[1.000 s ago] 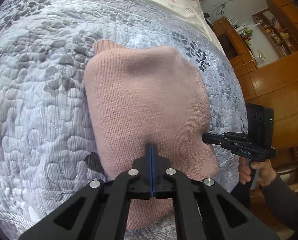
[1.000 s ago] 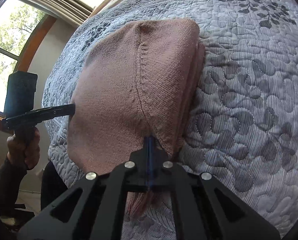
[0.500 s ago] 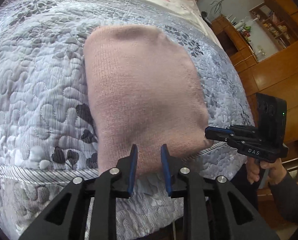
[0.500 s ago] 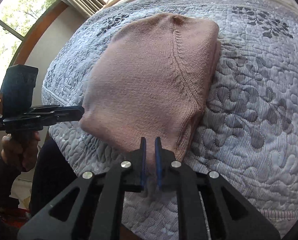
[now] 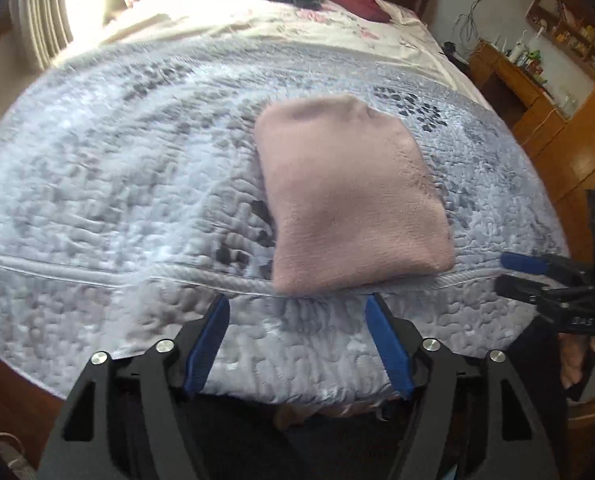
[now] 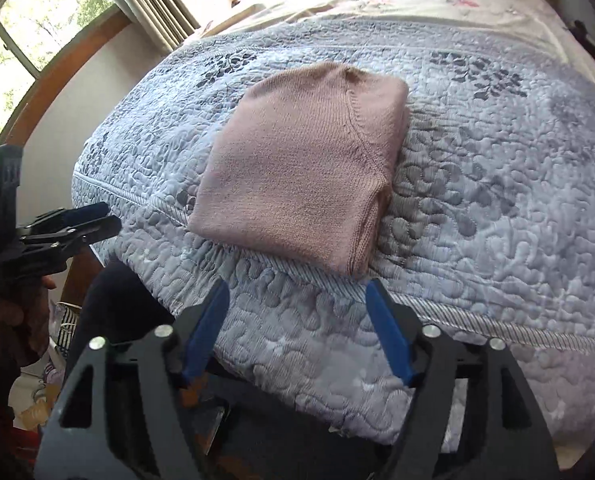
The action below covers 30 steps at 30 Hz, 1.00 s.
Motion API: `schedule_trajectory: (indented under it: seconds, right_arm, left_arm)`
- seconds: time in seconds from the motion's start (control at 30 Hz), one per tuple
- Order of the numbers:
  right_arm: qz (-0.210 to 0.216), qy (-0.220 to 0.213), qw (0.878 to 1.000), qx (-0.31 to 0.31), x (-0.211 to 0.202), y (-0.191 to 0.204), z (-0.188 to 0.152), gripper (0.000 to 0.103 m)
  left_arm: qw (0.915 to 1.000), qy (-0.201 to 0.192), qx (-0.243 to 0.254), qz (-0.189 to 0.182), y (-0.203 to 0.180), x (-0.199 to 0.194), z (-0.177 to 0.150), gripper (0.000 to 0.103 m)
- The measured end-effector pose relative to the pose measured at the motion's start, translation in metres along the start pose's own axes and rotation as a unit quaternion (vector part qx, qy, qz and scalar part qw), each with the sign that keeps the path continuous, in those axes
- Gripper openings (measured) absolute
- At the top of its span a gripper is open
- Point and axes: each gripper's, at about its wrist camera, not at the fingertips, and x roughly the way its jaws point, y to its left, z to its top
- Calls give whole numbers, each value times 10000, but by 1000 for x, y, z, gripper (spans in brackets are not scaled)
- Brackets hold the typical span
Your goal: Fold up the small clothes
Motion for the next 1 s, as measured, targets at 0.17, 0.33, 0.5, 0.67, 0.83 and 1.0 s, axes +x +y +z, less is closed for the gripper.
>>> schedule_trajectory:
  seconds: [0.17, 0.33, 0.5, 0.67, 0.83, 1.0]
  right_arm:
    - [-814, -378, 9959, -62, -56, 32, -33, 92]
    - [-1850, -977, 9767, -476, -123, 74, -54, 100]
    - [-2220, -1584, 9600, -640, -195, 114, -57, 100]
    - [-1980, -1586, 9661, -478, -248, 143, -62, 100]
    - [-2020, -1547, 9669, -207, -263, 156, -73, 100]
    - [-1976, -1386, 9704, -128, -257, 157, -73, 100]
  left_arm:
    - [9963, -404, 117, 748, -9, -66, -26, 77]
    - [9947, -854, -51, 570, -27, -144, -42, 77]
    - [9850, -1484, -24, 885, -56, -227, -45, 83]
    - [9901, -1251, -156, 616, -66, -265, -52, 83]
    - [9929, -923, -290, 691, -69, -263, -69, 83]
    - [9954, -689, -367, 554, -70, -254, -81, 83]
